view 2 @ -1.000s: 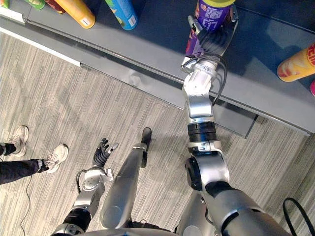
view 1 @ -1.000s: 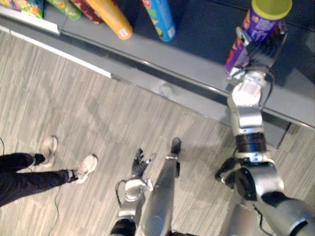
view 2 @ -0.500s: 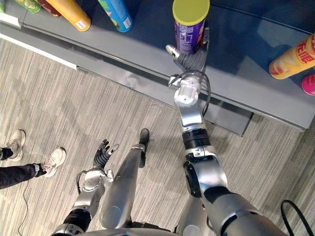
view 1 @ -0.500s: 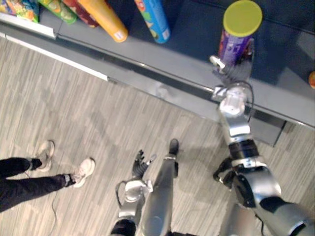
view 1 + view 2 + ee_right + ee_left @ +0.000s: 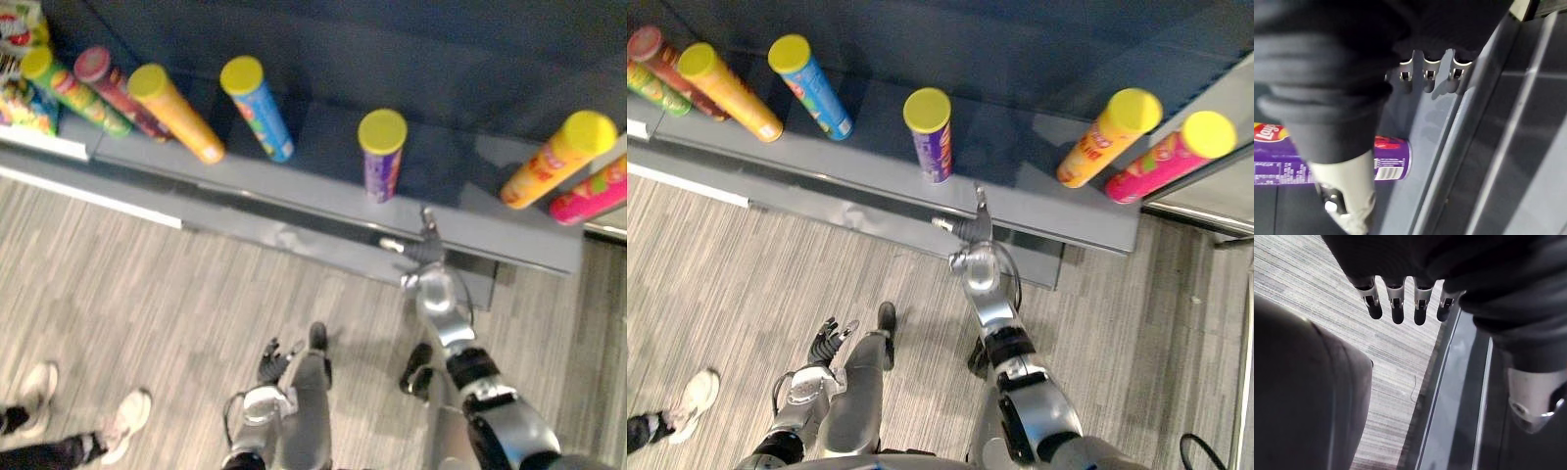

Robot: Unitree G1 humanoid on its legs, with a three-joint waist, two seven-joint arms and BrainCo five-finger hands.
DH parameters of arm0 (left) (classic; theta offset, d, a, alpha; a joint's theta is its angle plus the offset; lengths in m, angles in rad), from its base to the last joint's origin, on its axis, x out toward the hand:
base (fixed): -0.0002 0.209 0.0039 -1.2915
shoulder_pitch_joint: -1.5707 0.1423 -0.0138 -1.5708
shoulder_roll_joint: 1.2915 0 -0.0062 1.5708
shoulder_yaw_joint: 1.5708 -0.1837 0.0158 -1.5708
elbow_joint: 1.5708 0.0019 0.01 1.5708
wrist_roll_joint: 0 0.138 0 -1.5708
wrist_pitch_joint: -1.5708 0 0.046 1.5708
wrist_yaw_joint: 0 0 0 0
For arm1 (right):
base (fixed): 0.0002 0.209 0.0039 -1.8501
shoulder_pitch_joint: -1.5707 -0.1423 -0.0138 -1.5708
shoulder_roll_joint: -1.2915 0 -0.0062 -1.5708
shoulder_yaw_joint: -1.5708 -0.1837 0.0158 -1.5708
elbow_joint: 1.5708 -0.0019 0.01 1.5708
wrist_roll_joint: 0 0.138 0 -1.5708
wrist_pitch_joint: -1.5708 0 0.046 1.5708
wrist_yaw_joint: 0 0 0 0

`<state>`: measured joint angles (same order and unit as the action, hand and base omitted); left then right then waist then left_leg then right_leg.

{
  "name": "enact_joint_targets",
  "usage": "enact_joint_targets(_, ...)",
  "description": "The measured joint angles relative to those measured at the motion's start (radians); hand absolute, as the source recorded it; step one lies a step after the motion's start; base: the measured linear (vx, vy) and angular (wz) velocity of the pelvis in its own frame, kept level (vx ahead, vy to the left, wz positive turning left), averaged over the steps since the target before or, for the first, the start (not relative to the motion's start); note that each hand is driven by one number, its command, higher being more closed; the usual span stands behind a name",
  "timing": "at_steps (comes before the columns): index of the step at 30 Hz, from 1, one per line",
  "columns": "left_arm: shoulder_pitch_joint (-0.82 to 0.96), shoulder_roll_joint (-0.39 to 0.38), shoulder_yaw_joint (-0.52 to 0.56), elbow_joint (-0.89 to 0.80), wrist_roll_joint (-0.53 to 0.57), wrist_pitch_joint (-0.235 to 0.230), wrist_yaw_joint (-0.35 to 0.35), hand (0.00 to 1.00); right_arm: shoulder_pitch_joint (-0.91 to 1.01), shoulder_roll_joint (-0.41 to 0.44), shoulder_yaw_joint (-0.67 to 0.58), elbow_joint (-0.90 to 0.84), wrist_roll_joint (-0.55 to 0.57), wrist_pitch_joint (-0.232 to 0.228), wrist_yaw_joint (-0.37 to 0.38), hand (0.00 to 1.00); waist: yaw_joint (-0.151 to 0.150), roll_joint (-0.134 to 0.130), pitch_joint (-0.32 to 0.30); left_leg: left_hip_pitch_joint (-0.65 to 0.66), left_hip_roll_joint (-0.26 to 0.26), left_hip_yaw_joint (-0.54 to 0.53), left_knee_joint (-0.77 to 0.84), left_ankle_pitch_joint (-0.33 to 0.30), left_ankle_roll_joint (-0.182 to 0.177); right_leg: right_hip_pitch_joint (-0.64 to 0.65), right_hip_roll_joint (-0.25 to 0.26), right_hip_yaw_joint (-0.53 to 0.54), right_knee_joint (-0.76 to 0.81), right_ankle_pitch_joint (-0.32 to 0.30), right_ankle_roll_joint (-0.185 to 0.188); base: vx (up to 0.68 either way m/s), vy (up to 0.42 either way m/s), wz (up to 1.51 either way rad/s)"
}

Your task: Put the gum and the chips on the shelf.

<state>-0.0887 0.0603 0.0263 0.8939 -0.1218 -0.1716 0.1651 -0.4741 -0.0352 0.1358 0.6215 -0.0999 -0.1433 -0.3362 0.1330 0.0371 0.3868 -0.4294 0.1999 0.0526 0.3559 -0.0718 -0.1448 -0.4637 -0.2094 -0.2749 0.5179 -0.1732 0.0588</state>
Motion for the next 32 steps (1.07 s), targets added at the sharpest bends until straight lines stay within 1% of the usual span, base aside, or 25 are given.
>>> enact_joint_targets(1, 0.001, 0.004, 0.000, 0.014, 0.012, 0.001, -0.003, 0.00, 0.023, 0.000, 0.004, 0.002, 0.000, 0.000, 0.012, 0.00, -0.003, -0.005, -0.003, 0.019, -0.001, 0.006, -0.013, 0.001, 0.000, 0.013, 0.004, 0.007, -0.014, 0.004, 0.002, 0.07, 0.025, -0.32)
enact_joint_targets(4, 0.010, 0.034, 0.018, 0.074, 0.033, 0.010, -0.021, 0.00, 0.147, -0.017, 0.035, 0.000, 0.000, -0.001, 0.079, 0.00, -0.043, -0.037, -0.033, 0.092, -0.005, 0.027, -0.089, 0.021, 0.001, 0.072, 0.024, 0.019, -0.096, 0.031, 0.011, 0.10, 0.035, -0.18)
enact_joint_targets(5, 0.011, 0.036, 0.021, 0.084, 0.036, 0.010, -0.023, 0.00, 0.172, -0.020, 0.036, -0.007, 0.000, -0.001, 0.091, 0.00, -0.048, -0.042, -0.037, 0.105, -0.005, 0.031, -0.101, 0.023, 0.002, 0.084, 0.028, 0.022, -0.109, 0.037, 0.012, 0.11, 0.041, -0.19)
enact_joint_targets(6, 0.013, 0.042, 0.028, 0.094, 0.051, 0.010, -0.029, 0.00, 0.230, -0.029, 0.037, -0.035, 0.000, -0.003, 0.109, 0.00, -0.049, -0.055, -0.048, 0.134, -0.003, 0.049, -0.123, 0.025, 0.002, 0.106, 0.037, 0.034, -0.141, 0.051, 0.014, 0.08, 0.046, -0.25)
enact_joint_targets(8, 0.025, 0.045, 0.048, 0.115, 0.072, 0.020, -0.044, 0.00, 0.318, -0.046, 0.040, -0.074, 0.001, -0.013, 0.147, 0.00, -0.057, -0.069, -0.079, 0.174, -0.003, 0.069, -0.156, 0.026, 0.004, 0.141, 0.051, 0.046, -0.192, 0.073, 0.022, 0.11, 0.051, -0.32)
enact_joint_targets(9, 0.051, 0.044, 0.072, 0.128, 0.095, 0.022, -0.054, 0.00, 0.393, -0.068, 0.054, -0.112, 0.001, -0.020, 0.180, 0.00, -0.072, -0.077, -0.116, 0.205, -0.005, 0.087, -0.187, 0.028, 0.006, 0.171, 0.060, 0.057, -0.243, 0.095, 0.030, 0.15, 0.065, -0.28)
enact_joint_targets(11, 0.073, 0.044, 0.101, 0.140, 0.103, 0.023, -0.064, 0.00, 0.478, -0.085, 0.066, -0.160, 0.002, -0.039, 0.226, 0.00, -0.080, -0.081, -0.150, 0.241, -0.006, 0.109, -0.218, 0.029, 0.007, 0.206, 0.068, 0.070, -0.299, 0.120, 0.037, 0.14, 0.072, -0.30)
enact_joint_targets(12, 0.094, 0.043, 0.122, 0.144, 0.106, 0.024, -0.068, 0.00, 0.545, -0.091, 0.067, -0.192, 0.024, -0.051, 0.267, 0.00, -0.091, -0.083, -0.174, 0.268, -0.011, 0.124, -0.242, 0.030, 0.009, 0.233, 0.071, 0.079, -0.339, 0.134, 0.042, 0.11, 0.065, -0.29)
enact_joint_targets(14, 0.124, 0.043, 0.152, 0.150, 0.106, 0.028, -0.079, 0.00, 0.634, -0.095, 0.066, -0.214, 0.042, -0.068, 0.315, 0.00, -0.105, -0.084, -0.208, 0.308, -0.020, 0.144, -0.273, 0.030, 0.010, 0.266, 0.072, 0.094, -0.383, 0.149, 0.051, 0.13, 0.083, -0.26)
enact_joint_targets(16, 0.135, 0.043, 0.183, 0.172, 0.105, 0.030, -0.094, 0.00, 0.714, -0.092, 0.057, -0.211, 0.072, -0.073, 0.365, 0.00, -0.106, -0.083, -0.234, 0.340, -0.027, 0.158, -0.299, 0.030, 0.010, 0.292, 0.072, 0.107, -0.415, 0.159, 0.057, 0.12, 0.062, -0.22)
enact_joint_targets(18, 0.155, 0.041, 0.219, 0.181, 0.095, 0.031, -0.103, 0.00, 0.768, -0.065, 0.008, -0.133, 0.093, -0.078, 0.406, 0.00, -0.117, -0.087, -0.253, 0.377, -0.033, 0.173, -0.324, 0.030, 0.010, 0.320, 0.072, 0.118, -0.441, 0.167, 0.062, 0.09, 0.044, -0.15)
enact_joint_targets(20, 0.170, 0.039, 0.243, 0.182, 0.085, 0.031, -0.106, 0.00, 0.775, -0.047, -0.039, -0.045, 0.112, -0.077, 0.412, 0.00, -0.123, -0.089, -0.272, 0.396, -0.035, 0.186, -0.340, 0.030, 0.010, 0.333, 0.074, 0.128, -0.458, 0.175, 0.064, 0.06, 0.026, -0.17)
enact_joint_targets(21, 0.181, 0.032, 0.257, 0.186, 0.083, 0.031, -0.110, 0.00, 0.774, -0.029, -0.109, 0.057, 0.128, -0.076, 0.410, 0.00, -0.130, -0.087, -0.284, 0.416, -0.039, 0.192, -0.353, 0.030, 0.010, 0.351, 0.074, 0.133, -0.475, 0.180, 0.066, 0.06, 0.021, -0.18)
enact_joint_targets(23, 0.186, 0.028, 0.277, 0.196, 0.076, 0.030, -0.112, 0.00, 0.758, -0.019, -0.179, 0.123, 0.146, -0.079, 0.398, 0.00, -0.131, -0.087, -0.302, 0.420, -0.040, 0.205, -0.355, 0.028, 0.011, 0.352, 0.075, 0.145, -0.488, 0.190, 0.067, 0.04, 0.017, -0.19)
enact_joint_targets(24, 0.186, 0.021, 0.289, 0.204, 0.047, 0.030, -0.115, 0.00, 0.731, -0.022, -0.241, 0.194, 0.146, -0.079, 0.384, 0.00, -0.133, -0.085, -0.304, 0.435, -0.043, 0.212, -0.360, 0.027, 0.012, 0.368, 0.075, 0.151, -0.504, 0.196, 0.068, 0.02, 0.012, -0.13)
enact_joint_targets(25, 0.185, 0.019, 0.293, 0.209, 0.044, 0.029, -0.117, 0.00, 0.727, -0.023, -0.264, 0.226, 0.147, -0.078, 0.379, 0.00, -0.134, -0.084, -0.305, 0.440, -0.044, 0.212, -0.363, 0.027, 0.012, 0.374, 0.075, 0.150, -0.508, 0.196, 0.069, 0.02, 0.012, -0.05)
enact_joint_targets(27, 0.193, 0.017, 0.297, 0.219, 0.011, 0.029, -0.124, 0.00, 0.721, -0.028, -0.332, 0.340, 0.148, -0.066, 0.361, 0.00, -0.132, -0.072, -0.316, 0.455, -0.045, 0.212, -0.373, 0.027, 0.012, 0.388, 0.075, 0.149, -0.518, 0.197, 0.069, 0.00, 0.000, 0.00)
enact_joint_targets(28, 0.198, 0.012, 0.312, 0.223, 0.006, 0.030, -0.128, 0.00, 0.717, -0.027, -0.378, 0.414, 0.153, -0.047, 0.354, 0.00, -0.132, -0.075, -0.328, 0.459, -0.046, 0.213, -0.377, 0.027, 0.012, 0.390, 0.075, 0.150, -0.521, 0.196, 0.069, 0.04, 0.004, -0.05)
enact_joint_targets(29, 0.202, 0.002, 0.335, 0.225, 0.005, 0.030, -0.130, 0.00, 0.714, -0.017, -0.432, 0.474, 0.183, -0.034, 0.345, 0.00, -0.132, -0.066, -0.327, 0.472, -0.048, 0.217, -0.388, 0.027, 0.012, 0.400, 0.075, 0.153, -0.529, 0.197, 0.070, 0.04, 0.004, -0.08)
enact_joint_targets(30, 0.204, -0.001, 0.341, 0.230, 0.000, 0.030, -0.130, 0.00, 0.714, -0.014, -0.459, 0.498, 0.192, -0.030, 0.339, 0.00, -0.133, -0.060, -0.330, 0.472, -0.049, 0.220, -0.389, 0.027, 0.012, 0.401, 0.075, 0.155, -0.534, 0.199, 0.072, 0.03, 0.007, -0.14)
enact_joint_targets(31, 0.202, -0.007, 0.361, 0.247, -0.028, 0.030, -0.135, 0.00, 0.714, -0.010, -0.507, 0.537, 0.240, -0.010, 0.333, 0.00, -0.135, -0.058, -0.335, 0.477, -0.050, 0.228, -0.392, 0.026, 0.012, 0.402, 0.075, 0.162, -0.537, 0.201, 0.073, 0.01, 0.008, -0.14)
enact_joint_targets(32, 0.202, -0.012, 0.366, 0.249, -0.033, 0.030, -0.137, 0.00, 0.716, -0.007, -0.524, 0.543, 0.259, -0.002, 0.331, 0.00, -0.134, -0.055, -0.335, 0.481, -0.051, 0.234, -0.394, 0.026, 0.012, 0.402, 0.075, 0.166, -0.539, 0.202, 0.074, 0.01, 0.007, -0.12)
